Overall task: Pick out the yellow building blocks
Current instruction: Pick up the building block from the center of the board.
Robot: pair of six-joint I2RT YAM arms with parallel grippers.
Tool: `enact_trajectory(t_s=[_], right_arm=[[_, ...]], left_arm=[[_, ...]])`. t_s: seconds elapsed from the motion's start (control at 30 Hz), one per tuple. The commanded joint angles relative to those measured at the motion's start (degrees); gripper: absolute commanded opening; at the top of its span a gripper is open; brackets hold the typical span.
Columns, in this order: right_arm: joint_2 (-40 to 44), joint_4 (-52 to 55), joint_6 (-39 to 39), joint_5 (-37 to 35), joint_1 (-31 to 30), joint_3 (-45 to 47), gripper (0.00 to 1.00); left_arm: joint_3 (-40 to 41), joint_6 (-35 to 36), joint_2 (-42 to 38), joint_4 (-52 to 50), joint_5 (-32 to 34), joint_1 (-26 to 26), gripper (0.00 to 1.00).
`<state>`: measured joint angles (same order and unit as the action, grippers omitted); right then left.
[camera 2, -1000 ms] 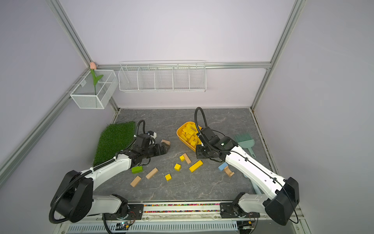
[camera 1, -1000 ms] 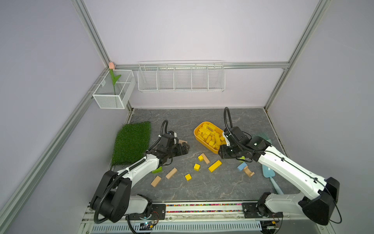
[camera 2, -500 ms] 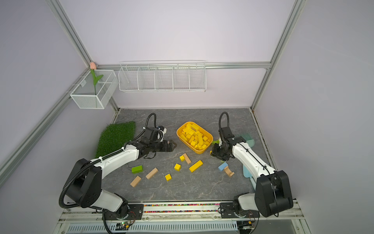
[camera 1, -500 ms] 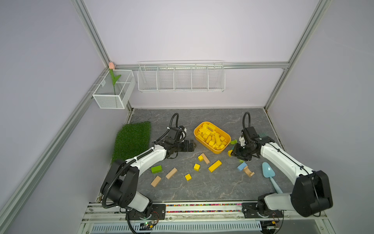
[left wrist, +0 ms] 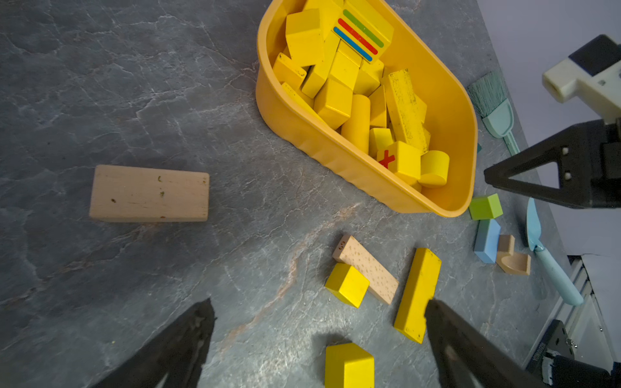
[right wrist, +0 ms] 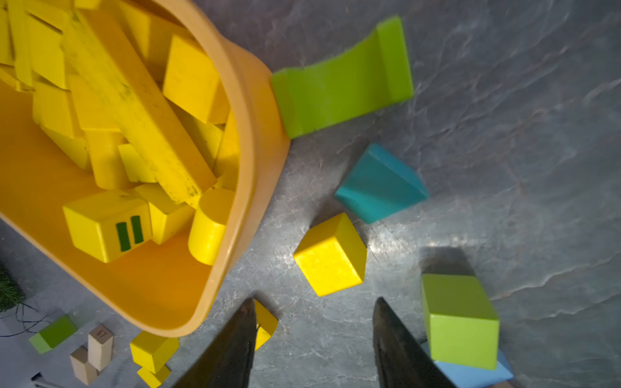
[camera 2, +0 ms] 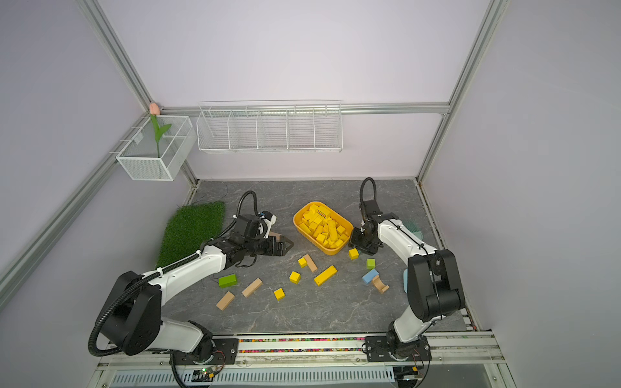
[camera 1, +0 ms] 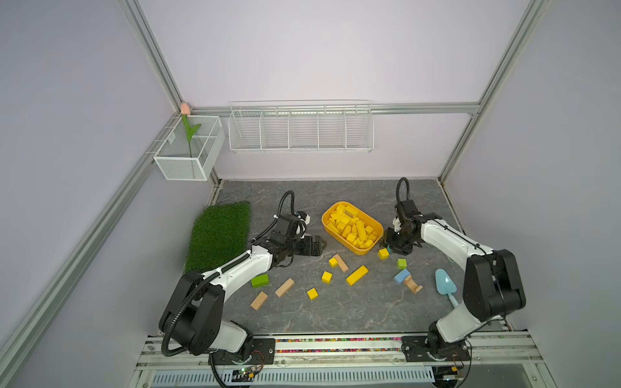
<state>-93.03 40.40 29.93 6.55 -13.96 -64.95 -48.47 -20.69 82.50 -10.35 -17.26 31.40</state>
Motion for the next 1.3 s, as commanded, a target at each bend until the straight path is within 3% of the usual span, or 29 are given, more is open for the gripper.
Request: enact_trajectory(t_s=[0.0,0.27,0.6,1.27], right_arm=[[-1.6,1.2,-3.9,-3.2,0.2,-2.3,0.57],[-5.0,-1.7,-4.5,0.6,0.1,-0.6,0.39],[-6.8,-0.4,-4.3,-1.5,-0.2,0.1,0.44],[-9.3,0.9,-3.6,-4.7,-4.6,1.3,0.27]], left_arm=[[0.8,0.7,-1.0,1.9,-2.3,-1.1,1.00],[3.0,-1.3,-1.5,5.0,-6.4,-4.5,1.00],[3.2,-2.1,-0.8,5.8,-7.4,-5.4,1.00],[3.1,-2.3,-0.9,5.5,-6.8,-5.5,1.00]])
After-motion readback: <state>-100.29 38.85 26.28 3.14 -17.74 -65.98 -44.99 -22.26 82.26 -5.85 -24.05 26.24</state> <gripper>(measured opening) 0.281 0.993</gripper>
